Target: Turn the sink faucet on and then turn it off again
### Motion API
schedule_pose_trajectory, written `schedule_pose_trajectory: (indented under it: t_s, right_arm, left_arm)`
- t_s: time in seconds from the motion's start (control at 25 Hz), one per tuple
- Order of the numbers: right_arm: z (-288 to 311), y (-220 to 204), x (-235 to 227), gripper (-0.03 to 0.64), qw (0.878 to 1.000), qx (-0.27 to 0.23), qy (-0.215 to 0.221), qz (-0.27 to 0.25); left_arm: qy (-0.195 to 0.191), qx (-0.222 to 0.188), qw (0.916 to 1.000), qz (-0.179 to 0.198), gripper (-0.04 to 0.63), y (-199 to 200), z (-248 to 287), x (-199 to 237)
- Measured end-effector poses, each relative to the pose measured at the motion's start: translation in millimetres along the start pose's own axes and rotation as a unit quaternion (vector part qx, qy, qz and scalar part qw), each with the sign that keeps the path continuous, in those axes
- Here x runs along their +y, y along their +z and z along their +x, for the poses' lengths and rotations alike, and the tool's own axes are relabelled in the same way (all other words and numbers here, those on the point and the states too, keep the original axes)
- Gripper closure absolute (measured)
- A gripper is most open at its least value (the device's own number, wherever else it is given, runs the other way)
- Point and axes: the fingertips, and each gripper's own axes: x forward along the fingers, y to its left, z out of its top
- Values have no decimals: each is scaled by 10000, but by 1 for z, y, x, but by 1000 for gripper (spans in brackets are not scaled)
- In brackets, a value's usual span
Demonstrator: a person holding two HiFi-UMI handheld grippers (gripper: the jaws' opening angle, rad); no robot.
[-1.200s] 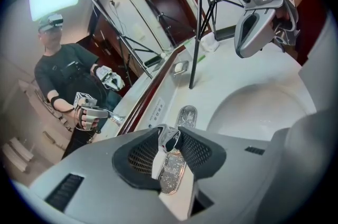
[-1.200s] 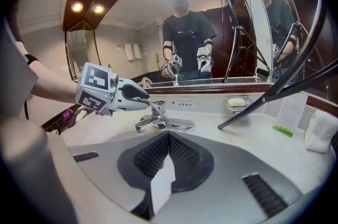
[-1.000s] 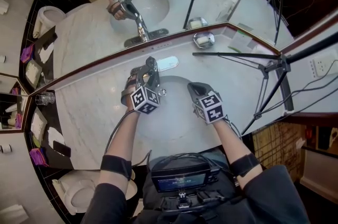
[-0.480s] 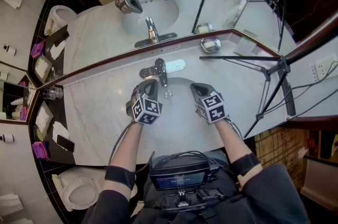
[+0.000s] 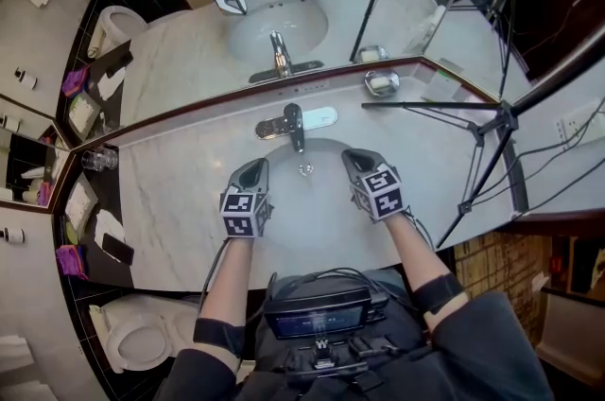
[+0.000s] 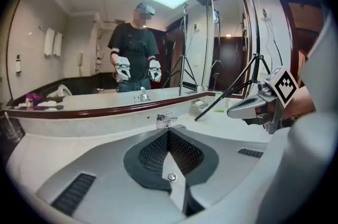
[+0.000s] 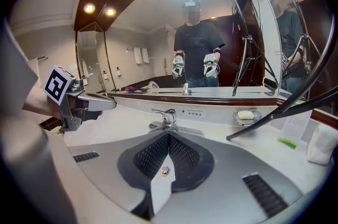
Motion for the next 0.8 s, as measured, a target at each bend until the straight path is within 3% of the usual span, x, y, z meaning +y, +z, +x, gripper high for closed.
schedule_pose_trajectory:
  t_s: [0.24,0.56,0.8]
  right_arm:
    - [-6,-4,0,597,10000,20,-40,-23]
    - [-8,-5,4,597,9997,97,-22,-204]
    - [1,12,12,592,9947,167,-81,-1013]
  left_arm:
    - [85,0,9992,-400,594,-12,-14,2]
    - [212,-5,9993,-302,592,-13,-21,0]
    - [366,-20,9989,-294,592,-9,-23,9]
